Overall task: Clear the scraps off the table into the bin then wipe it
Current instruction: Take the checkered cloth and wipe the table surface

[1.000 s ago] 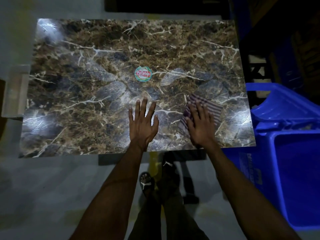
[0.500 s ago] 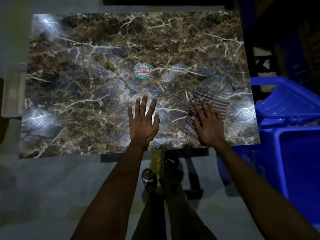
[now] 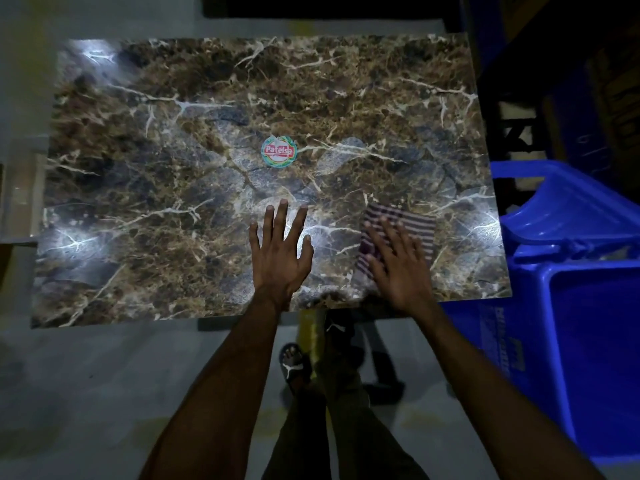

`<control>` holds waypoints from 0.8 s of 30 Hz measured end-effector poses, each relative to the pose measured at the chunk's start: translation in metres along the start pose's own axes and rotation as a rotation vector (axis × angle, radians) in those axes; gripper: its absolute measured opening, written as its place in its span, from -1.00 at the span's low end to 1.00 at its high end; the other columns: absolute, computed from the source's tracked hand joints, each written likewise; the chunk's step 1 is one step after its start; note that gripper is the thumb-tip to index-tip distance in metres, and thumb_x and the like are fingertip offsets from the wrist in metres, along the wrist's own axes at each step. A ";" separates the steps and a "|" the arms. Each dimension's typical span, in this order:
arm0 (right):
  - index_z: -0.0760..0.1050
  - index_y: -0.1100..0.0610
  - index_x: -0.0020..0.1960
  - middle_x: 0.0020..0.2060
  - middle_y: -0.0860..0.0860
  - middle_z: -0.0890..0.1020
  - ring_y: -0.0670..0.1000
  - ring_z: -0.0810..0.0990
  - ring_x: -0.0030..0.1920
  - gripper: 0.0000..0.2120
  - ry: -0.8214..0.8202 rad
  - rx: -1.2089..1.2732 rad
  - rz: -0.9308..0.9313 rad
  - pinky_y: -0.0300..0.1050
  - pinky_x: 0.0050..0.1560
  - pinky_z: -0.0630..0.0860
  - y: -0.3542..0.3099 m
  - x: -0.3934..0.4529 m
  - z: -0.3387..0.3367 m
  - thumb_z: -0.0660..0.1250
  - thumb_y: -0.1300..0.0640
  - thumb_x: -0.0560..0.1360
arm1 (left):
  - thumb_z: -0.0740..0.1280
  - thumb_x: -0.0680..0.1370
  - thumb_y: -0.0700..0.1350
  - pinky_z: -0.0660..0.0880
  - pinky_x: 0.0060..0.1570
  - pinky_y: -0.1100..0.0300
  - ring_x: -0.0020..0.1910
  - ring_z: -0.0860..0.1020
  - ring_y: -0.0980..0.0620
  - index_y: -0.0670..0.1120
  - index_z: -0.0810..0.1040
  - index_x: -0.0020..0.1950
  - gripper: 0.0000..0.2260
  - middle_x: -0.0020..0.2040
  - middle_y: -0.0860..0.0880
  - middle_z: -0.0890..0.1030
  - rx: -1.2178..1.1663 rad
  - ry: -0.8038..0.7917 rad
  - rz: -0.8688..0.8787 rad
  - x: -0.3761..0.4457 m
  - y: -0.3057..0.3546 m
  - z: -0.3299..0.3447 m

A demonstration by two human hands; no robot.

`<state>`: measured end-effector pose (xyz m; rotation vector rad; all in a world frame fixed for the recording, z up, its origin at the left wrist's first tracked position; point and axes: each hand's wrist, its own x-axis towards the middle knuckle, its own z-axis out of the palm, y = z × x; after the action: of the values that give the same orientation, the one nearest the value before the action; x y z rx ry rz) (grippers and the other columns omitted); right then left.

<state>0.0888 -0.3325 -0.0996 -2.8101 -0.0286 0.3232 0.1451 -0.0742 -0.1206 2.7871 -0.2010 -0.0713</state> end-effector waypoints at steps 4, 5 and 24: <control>-0.08 -0.13 0.70 0.70 0.01 -0.03 0.10 -0.14 0.69 -0.43 0.083 0.016 0.115 0.21 0.63 -0.11 -0.011 0.053 -0.009 -0.08 -0.20 0.73 | 0.10 0.72 0.13 -0.09 0.60 -0.25 0.68 -0.10 -0.01 0.21 0.02 0.68 -0.46 0.71 0.05 -0.03 0.004 -0.016 -0.008 0.000 0.000 0.000; -0.08 -0.12 0.70 0.70 0.02 -0.04 0.10 -0.17 0.69 -0.43 0.086 0.013 0.125 0.20 0.63 -0.17 -0.021 0.061 -0.006 -0.09 -0.19 0.74 | 0.10 0.72 0.13 -0.09 0.59 -0.26 0.68 -0.10 -0.01 0.21 0.02 0.68 -0.46 0.71 0.05 -0.03 0.005 -0.020 -0.010 0.000 0.000 0.000; 0.01 -0.07 0.70 0.70 0.04 0.02 0.13 -0.09 0.69 -0.44 0.080 0.005 -0.043 0.26 0.62 0.00 -0.059 0.041 0.008 -0.08 -0.15 0.73 | 0.02 0.74 0.15 -0.06 0.58 -0.30 0.68 -0.14 -0.05 0.21 -0.07 0.69 -0.48 0.71 0.01 -0.08 0.048 -0.087 -0.004 0.001 0.004 -0.008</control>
<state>0.1282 -0.2718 -0.0983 -2.8102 -0.0695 0.2001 0.1459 -0.0752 -0.1118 2.8349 -0.2215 -0.1920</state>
